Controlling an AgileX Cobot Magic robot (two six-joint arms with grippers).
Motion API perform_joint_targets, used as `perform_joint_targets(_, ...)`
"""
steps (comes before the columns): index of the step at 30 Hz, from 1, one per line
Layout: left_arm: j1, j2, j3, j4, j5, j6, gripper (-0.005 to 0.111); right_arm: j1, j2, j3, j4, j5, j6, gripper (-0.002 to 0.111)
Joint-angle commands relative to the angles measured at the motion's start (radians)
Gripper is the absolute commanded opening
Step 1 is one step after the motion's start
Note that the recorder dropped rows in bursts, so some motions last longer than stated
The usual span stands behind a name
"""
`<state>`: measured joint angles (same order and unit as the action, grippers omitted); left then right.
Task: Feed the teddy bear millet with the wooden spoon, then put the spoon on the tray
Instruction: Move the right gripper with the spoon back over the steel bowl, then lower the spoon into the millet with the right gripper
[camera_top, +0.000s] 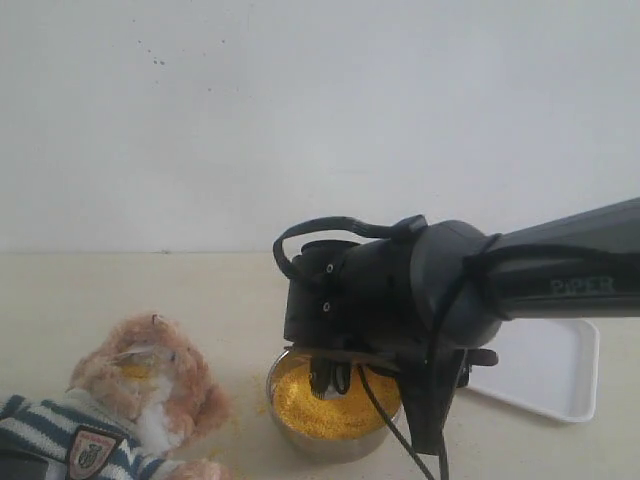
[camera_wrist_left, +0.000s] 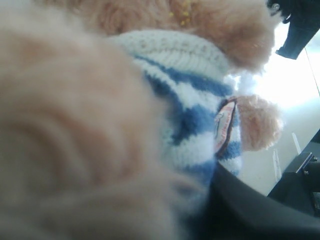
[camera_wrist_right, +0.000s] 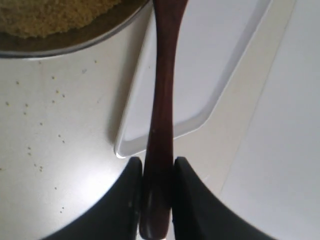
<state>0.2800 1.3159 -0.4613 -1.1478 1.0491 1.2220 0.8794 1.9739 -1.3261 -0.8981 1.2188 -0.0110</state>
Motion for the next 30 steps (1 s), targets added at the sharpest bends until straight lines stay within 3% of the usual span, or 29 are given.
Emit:
perform_joint_targets(1, 0.003, -0.011, 0.001, -0.014, 0.018, 0.006, 0.004, -0.004, 0.015, -0.002, -0.068, 0.002, 0.028, 0.0)
perform_joint_targets(30, 0.003, -0.011, 0.001, -0.014, 0.018, 0.006, 0.004, 0.038, 0.052, 0.0, -0.068, 0.002, 0.075, 0.0)
